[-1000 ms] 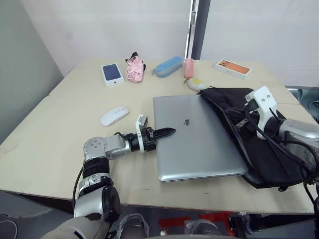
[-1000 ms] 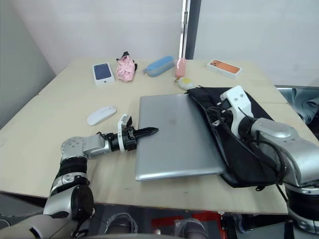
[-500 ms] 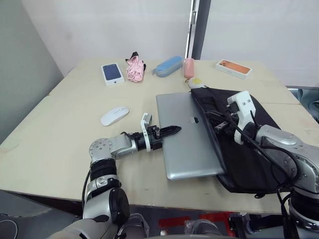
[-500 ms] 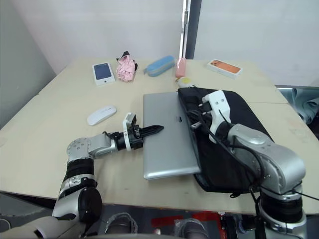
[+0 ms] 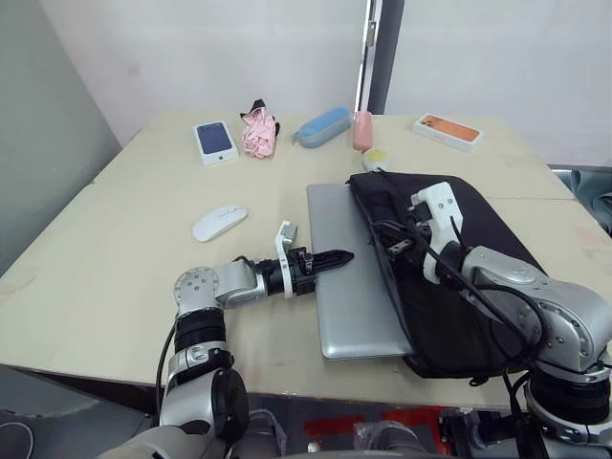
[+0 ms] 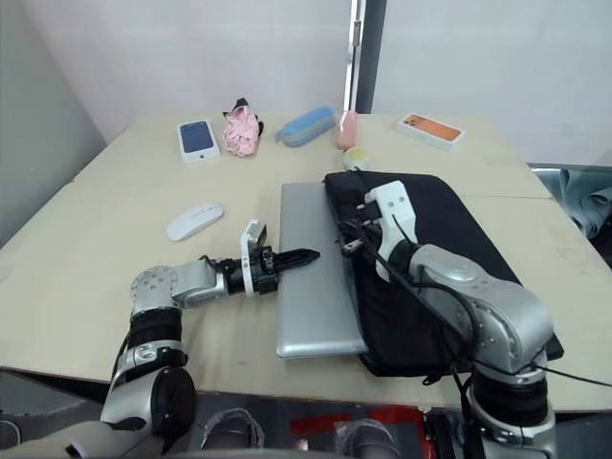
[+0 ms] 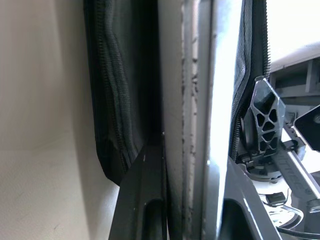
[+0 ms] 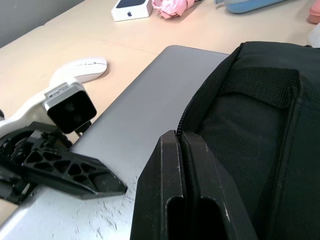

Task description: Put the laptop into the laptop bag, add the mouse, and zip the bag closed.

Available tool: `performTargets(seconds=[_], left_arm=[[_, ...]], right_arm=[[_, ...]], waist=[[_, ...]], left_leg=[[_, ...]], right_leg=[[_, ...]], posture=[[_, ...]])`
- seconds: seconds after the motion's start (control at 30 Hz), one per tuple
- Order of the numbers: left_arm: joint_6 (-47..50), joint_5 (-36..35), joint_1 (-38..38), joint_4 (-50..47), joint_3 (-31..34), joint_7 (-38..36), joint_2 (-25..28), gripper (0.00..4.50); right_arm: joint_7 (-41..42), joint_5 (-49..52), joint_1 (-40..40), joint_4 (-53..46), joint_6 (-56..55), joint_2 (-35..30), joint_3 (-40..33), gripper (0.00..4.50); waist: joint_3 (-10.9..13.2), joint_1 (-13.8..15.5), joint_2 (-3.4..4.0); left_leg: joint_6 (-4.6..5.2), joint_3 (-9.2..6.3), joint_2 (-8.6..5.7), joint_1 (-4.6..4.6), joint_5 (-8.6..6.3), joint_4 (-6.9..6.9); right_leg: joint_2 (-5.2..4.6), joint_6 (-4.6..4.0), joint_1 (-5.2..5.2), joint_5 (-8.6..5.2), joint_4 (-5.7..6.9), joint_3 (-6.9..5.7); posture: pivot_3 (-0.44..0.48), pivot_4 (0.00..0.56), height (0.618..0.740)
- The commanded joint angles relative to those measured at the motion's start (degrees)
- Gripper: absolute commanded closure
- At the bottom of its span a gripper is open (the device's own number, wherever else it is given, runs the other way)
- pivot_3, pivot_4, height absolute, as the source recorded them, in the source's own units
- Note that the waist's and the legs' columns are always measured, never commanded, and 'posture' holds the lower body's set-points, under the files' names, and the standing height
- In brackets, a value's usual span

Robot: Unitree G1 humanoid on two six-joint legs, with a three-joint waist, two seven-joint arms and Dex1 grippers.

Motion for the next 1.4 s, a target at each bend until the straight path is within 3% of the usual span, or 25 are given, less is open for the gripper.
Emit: performTargets(seconds=[0.03, 0.43, 0.73, 0.97, 1.27, 1.4], left_arm=[[-0.3, -5.4, -1.3, -4.1, 0.2, -3.5, -1.2, 4.20], [-4.6, -4.7, -0.8, -6.5, 0.5, -0.8, -1.4, 4.20], [-4.8, -2.2, -1.3, -5.5, -1.8, -1.3, 1.7, 4.20], [-5.1, -1.4, -2.4, -5.0, -3.9, -1.8, 3.2, 4.20], [-8.6, -0.7, -5.8, -1.4, -3.3, 2.5, -0.9, 4.20], [-11.5, 3.6, -4.0, -2.8, -6.7, 2.1, -1.6, 4.20]], right_arm=[[-2.1, -0.4, -1.1, -0.3, 0.2, 2.2, 1.1, 4.46], [-6.7, -0.1, -1.5, 1.5, 3.2, 12.2, 0.9, 4.46], [-5.1, 1.6, -4.6, 3.3, 5.0, 9.7, -6.3, 4.46], [-7.0, 5.4, -7.6, 3.2, 9.1, 12.6, -12.5, 4.46], [-9.1, 7.3, -11.3, 3.8, 13.6, 15.3, -17.7, 4.46], [-9.2, 7.7, -13.0, 4.2, 15.4, 15.7, -20.6, 4.46]], waist=[[0.0, 0.0, 0.00], [0.0, 0.0, 0.00], [0.0, 0.2, 0.01], [0.0, 0.2, 0.02], [0.0, 0.3, 0.02], [0.0, 0.3, 0.02]], left_leg=[[-0.01, 0.00, 0.00, 0.00, 0.00, 0.00], [-0.29, -0.09, 0.00, -0.06, -0.16, 0.01], [-0.31, -0.58, -0.01, -0.49, -0.13, 0.27], [-0.36, -0.68, -0.01, -0.50, -0.08, 0.31], [-0.35, -0.71, -0.02, -0.51, -0.08, 0.38], [-0.35, -0.72, -0.02, -0.51, -0.07, 0.38]], right_leg=[[0.00, 0.00, 0.00, 0.00, 0.00, -0.01], [0.00, 0.03, 0.00, 0.02, -0.02, -0.08], [0.00, 0.07, -0.02, 0.04, -0.02, -0.55], [-0.02, 0.07, 0.01, 0.04, 0.07, -0.63], [-0.04, 0.07, 0.04, 0.05, 0.11, -0.65], [-0.04, 0.07, 0.04, 0.05, 0.11, -0.66]], posture=[[0.000, 0.150, 0.740], [0.000, 0.150, 0.740], [0.000, 0.150, 0.740], [0.000, 0.150, 0.740], [0.000, 0.150, 0.740], [0.000, 0.150, 0.740]])
